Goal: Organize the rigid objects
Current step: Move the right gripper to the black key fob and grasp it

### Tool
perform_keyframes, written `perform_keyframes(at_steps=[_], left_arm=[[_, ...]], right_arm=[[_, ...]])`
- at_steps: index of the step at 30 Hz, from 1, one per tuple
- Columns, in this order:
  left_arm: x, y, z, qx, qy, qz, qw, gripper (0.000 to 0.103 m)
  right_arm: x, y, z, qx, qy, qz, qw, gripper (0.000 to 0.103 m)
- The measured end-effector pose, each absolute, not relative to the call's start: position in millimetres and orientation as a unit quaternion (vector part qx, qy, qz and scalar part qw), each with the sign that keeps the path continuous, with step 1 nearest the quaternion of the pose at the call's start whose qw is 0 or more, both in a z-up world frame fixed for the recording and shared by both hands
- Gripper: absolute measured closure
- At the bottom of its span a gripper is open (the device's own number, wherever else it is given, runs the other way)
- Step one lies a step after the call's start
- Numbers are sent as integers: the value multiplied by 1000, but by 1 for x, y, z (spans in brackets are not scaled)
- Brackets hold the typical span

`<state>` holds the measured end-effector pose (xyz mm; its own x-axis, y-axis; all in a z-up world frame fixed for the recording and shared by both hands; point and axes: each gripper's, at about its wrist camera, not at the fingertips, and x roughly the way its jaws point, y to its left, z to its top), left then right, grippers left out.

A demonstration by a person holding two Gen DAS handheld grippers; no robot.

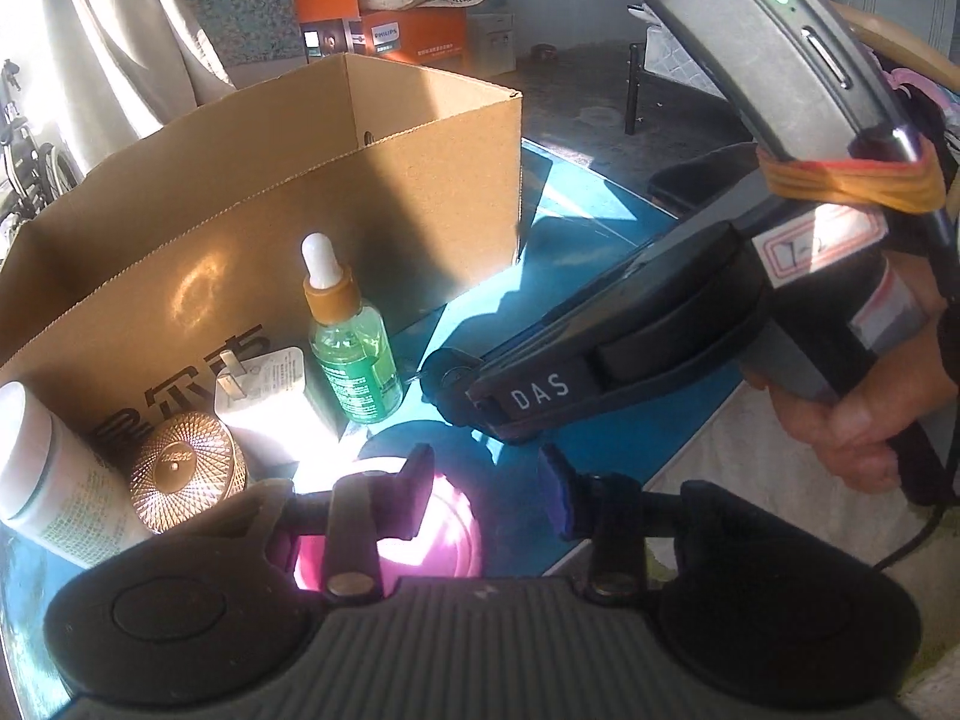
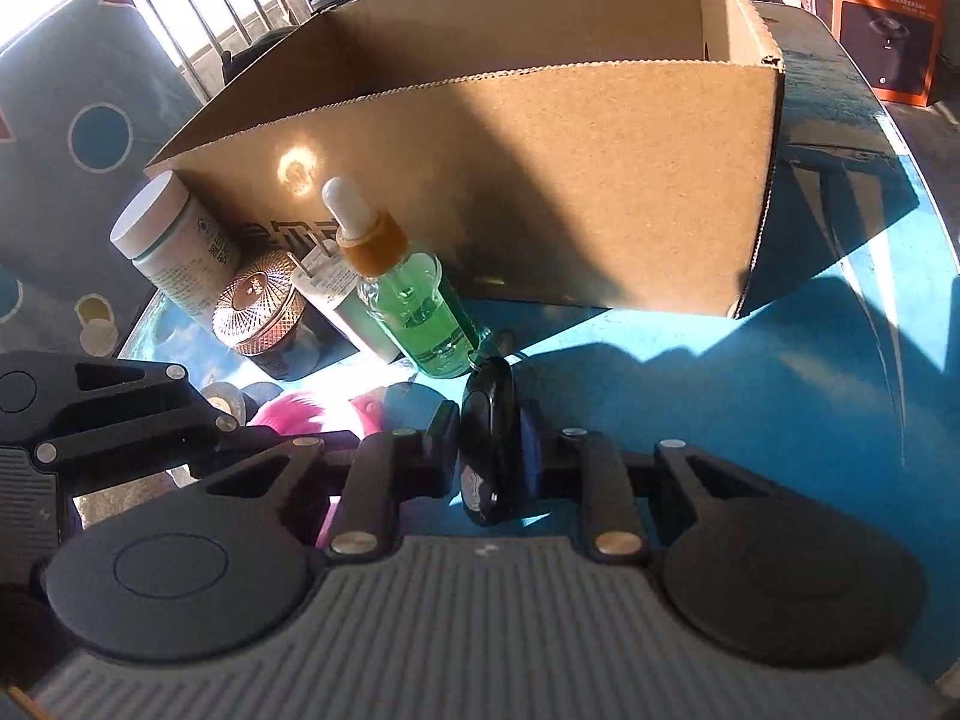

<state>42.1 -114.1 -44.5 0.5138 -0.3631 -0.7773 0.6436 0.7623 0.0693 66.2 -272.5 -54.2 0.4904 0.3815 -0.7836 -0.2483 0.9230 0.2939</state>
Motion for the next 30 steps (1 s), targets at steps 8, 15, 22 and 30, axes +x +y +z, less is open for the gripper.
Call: perform_keyframes(at_steps=[8, 15, 22, 30], left_arm=[[39, -142, -49, 202, 395, -328, 834, 59], [48, -164, -58, 189, 424, -350, 813, 57], [63, -177, -70, 179, 450, -346, 803, 53], [71, -189, -73, 191, 442, -342, 807, 49]], right_arm=[[48, -305, -55, 108, 472, 156, 861, 85], [38, -337, -63, 185, 475, 154, 846, 85], [38, -348, -66, 222, 476, 162, 835, 86], [40, -357, -73, 263, 480, 173, 819, 88]])
